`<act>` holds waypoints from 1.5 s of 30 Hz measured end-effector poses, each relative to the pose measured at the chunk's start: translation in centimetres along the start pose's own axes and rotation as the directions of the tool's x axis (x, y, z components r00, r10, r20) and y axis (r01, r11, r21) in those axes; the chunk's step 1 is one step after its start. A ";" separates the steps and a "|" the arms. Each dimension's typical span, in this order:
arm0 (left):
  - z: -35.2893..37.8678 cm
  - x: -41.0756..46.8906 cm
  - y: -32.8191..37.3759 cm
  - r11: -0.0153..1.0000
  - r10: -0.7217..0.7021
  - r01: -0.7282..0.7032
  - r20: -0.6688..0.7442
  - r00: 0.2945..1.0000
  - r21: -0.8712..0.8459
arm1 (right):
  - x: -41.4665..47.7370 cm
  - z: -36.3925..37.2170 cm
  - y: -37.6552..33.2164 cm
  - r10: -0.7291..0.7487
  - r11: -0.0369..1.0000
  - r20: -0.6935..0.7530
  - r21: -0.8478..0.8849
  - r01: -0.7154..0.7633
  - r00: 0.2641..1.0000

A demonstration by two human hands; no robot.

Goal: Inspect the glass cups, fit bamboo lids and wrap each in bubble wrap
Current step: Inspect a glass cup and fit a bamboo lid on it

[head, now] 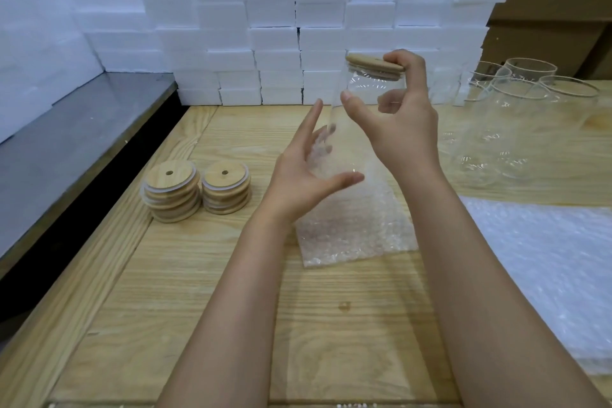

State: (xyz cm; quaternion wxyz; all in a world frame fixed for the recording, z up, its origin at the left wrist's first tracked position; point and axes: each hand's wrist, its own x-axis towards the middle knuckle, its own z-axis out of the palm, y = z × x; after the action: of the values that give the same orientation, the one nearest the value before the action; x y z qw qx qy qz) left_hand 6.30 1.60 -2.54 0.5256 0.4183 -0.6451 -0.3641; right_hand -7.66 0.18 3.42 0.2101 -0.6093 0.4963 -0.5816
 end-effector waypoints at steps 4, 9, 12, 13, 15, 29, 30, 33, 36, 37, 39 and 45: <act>0.0 0.5 -0.1 0.995 0.007 -0.019 -0.120 0.993 -0.098 | -0.1 0.5 0.1 -0.031 0.999 0.079 0.033 0.028 0.996; 1.0 1.4 0.3 0.987 -0.004 -0.036 -0.254 0.967 -0.156 | -0.2 0.6 0.2 -0.056 0.996 0.152 0.071 0.046 0.987; 0.6 1.7 0.5 0.995 -0.011 -0.013 -0.240 0.971 -0.096 | -0.2 0.3 0.2 -0.045 0.997 0.119 0.064 0.038 0.992; 0.1 1.7 0.4 0.999 -0.017 0.009 -0.189 0.982 -0.042 | -0.2 0.2 0.2 -0.049 0.997 0.093 0.059 0.043 0.994; -0.9 1.3 0.0 0.994 -0.069 0.072 -0.044 0.997 0.082 | 0.0 -0.1 0.1 -0.066 0.996 0.035 0.057 0.064 0.997; -0.3 0.5 0.3 0.992 -0.086 0.077 -0.089 0.992 -0.099 | 0.3 0.2 -0.3 -0.042 0.996 0.188 0.088 0.026 0.981; -0.2 0.6 0.4 0.991 -0.077 0.064 -0.109 0.991 -0.117 | 0.3 0.3 -0.3 -0.034 0.997 0.219 0.080 0.016 0.975; -0.1 0.7 0.9 0.987 -0.038 0.016 -0.137 0.990 -0.159 | 0.2 0.5 -0.3 -0.010 0.999 0.280 0.053 -0.005 0.960; -0.8 0.9 0.8 0.991 -0.033 0.025 -0.058 0.998 -0.133 | 0.1 0.4 -0.4 -0.038 0.999 0.253 0.022 0.033 0.967; -1.2 0.9 0.6 0.994 -0.048 0.047 -0.007 0.999 -0.100 | 0.1 0.3 -0.5 -0.049 0.999 0.233 0.015 0.047 0.971; -1.9 0.7 0.0 0.992 -0.105 0.111 0.092 0.990 -0.058 | 0.1 0.1 -0.5 -0.056 0.998 0.194 0.012 0.054 0.979; -1.3 0.0 -0.5 0.982 -0.182 0.188 0.167 0.969 -0.022 | 0.1 -0.3 -1.0 -0.048 0.999 0.152 0.027 0.044 0.987</act>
State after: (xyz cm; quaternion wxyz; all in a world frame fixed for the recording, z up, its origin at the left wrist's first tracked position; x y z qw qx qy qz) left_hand 7.70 1.35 -2.78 0.4421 0.4351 -0.6375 -0.4570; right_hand -7.54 0.61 4.41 0.2414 -0.6608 0.4576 -0.5437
